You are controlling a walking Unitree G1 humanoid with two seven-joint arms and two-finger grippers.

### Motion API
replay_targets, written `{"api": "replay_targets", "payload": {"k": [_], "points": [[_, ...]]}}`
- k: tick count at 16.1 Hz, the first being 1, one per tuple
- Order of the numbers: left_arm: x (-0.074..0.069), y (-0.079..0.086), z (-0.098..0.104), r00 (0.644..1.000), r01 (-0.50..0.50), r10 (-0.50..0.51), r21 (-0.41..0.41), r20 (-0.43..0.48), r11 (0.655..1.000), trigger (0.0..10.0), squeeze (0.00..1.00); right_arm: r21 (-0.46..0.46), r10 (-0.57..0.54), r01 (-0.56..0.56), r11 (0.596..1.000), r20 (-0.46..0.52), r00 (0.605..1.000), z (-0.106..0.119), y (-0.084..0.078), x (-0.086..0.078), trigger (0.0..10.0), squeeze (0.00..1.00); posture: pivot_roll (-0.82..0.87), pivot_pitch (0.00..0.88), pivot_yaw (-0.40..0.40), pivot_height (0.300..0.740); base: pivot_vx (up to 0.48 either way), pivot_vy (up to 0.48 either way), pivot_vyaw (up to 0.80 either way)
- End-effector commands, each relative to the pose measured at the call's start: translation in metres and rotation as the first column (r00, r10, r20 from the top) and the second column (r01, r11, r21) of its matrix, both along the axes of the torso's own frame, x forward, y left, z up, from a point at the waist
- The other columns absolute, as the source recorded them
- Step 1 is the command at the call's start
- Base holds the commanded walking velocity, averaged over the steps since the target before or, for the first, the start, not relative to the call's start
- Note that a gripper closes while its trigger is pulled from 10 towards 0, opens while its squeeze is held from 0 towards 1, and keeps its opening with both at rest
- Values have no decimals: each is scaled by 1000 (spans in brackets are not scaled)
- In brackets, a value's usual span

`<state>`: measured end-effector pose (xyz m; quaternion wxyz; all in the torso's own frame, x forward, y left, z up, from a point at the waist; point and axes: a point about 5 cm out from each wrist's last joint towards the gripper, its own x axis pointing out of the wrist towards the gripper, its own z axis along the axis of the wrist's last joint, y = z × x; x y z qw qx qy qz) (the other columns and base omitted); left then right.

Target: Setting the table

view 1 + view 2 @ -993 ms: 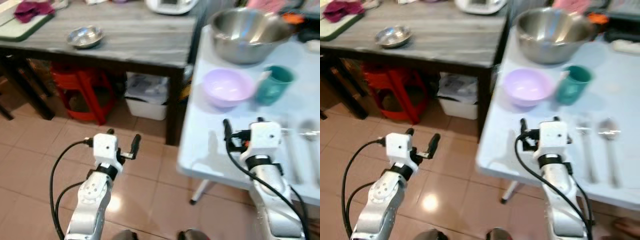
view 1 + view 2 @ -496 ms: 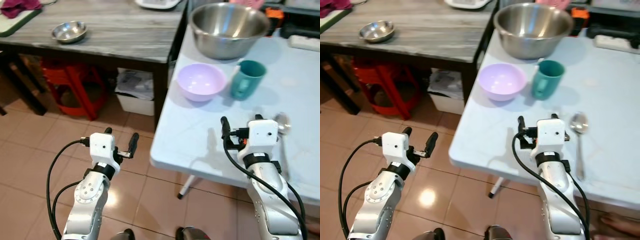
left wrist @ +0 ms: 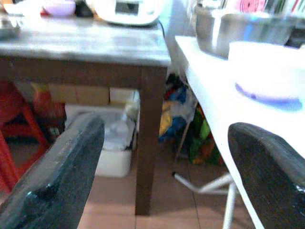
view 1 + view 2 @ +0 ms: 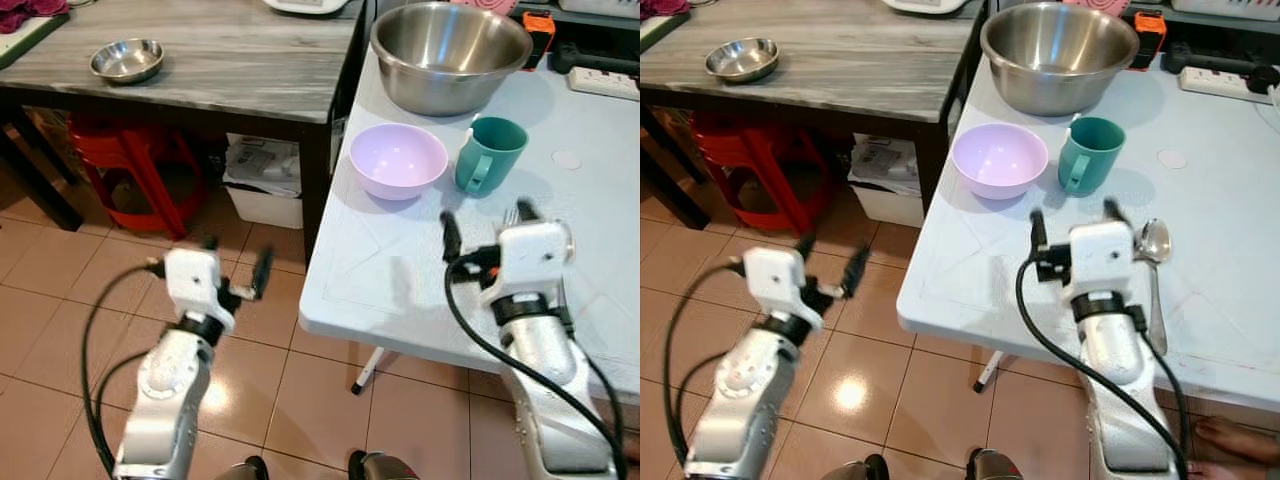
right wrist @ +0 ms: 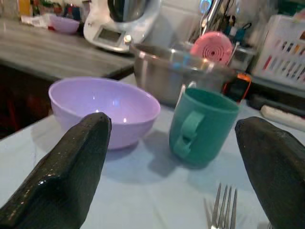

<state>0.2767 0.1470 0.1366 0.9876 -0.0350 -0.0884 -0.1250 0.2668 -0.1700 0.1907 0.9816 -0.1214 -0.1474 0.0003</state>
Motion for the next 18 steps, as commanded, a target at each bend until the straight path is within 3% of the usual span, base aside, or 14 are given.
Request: {"api": "replay_targets", "payload": {"k": [1,9,18], "points": [[-2,7,5,1000,-13,13,4,10,1000,10000,0,0,0,0,1000,0,1000,2,-1,-4,10000,0,-165,200,30,740,0,0,0],[-3,0,5,1000,24,-24,-13,5,1000,10000,0,-9,7,-7,1000,-37,999,-8,2,-10,10000,0,-168,199,35,740,239,0,-266],[-3,-4,2,999,45,-46,-32,-18,998,10000,0,-26,38,-40,999,-55,998,-12,7,-11,10000,0,-170,203,36,740,298,0,0]]}}
